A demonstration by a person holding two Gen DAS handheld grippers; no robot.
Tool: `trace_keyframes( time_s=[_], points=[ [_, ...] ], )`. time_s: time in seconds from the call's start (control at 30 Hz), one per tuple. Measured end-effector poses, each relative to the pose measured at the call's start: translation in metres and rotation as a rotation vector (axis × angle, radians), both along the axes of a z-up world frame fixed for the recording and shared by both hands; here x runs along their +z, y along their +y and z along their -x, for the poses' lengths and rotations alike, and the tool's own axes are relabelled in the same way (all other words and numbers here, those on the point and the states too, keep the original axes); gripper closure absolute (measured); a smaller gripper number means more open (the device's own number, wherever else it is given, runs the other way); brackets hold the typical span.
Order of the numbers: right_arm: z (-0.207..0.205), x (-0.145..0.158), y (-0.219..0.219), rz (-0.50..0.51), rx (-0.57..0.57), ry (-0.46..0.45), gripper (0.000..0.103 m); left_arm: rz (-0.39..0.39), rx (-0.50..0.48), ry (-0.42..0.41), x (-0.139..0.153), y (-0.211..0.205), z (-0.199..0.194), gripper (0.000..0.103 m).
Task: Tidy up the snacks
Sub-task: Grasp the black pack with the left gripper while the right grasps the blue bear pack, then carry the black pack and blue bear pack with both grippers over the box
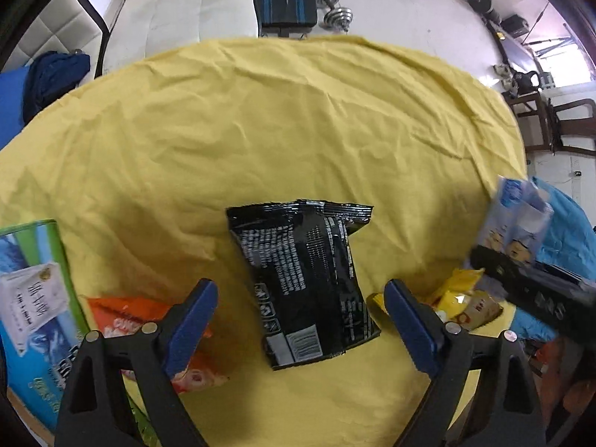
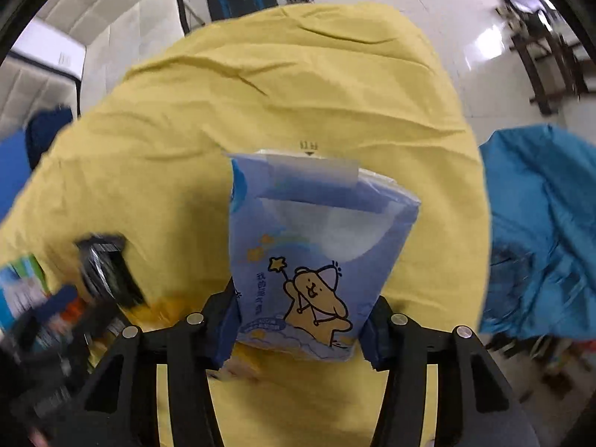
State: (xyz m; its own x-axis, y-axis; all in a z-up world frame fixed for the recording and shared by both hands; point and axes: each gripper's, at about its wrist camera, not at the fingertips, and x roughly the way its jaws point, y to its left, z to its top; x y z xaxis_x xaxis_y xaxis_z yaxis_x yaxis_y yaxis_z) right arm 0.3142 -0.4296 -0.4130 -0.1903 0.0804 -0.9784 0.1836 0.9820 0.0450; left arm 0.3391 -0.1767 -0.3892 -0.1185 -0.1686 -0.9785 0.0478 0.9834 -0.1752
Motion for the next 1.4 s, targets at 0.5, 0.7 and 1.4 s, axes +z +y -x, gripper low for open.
trace_keyframes(
  time_s=[0.5, 0.7, 1.4],
  points=[
    [0.022, -0.007, -0.031, -0.077, -0.083, -0.043, 0.035, -0.072, -0.055, -0.060, -0.009, -0.012, -0.016, 0.051],
    [0.012, -0.016, -0.037, -0.051, -0.120, -0.055, 0.035, -0.036, -0.001, 0.004, -0.013, -0.003, -0.015, 0.049],
    [0.015, -0.023, 0.003, 0.041, -0.030, -0.059, 0.060, -0.152, -0.127, -0.102, -0.006, -0.019, 0.046, 0.053]
  ],
)
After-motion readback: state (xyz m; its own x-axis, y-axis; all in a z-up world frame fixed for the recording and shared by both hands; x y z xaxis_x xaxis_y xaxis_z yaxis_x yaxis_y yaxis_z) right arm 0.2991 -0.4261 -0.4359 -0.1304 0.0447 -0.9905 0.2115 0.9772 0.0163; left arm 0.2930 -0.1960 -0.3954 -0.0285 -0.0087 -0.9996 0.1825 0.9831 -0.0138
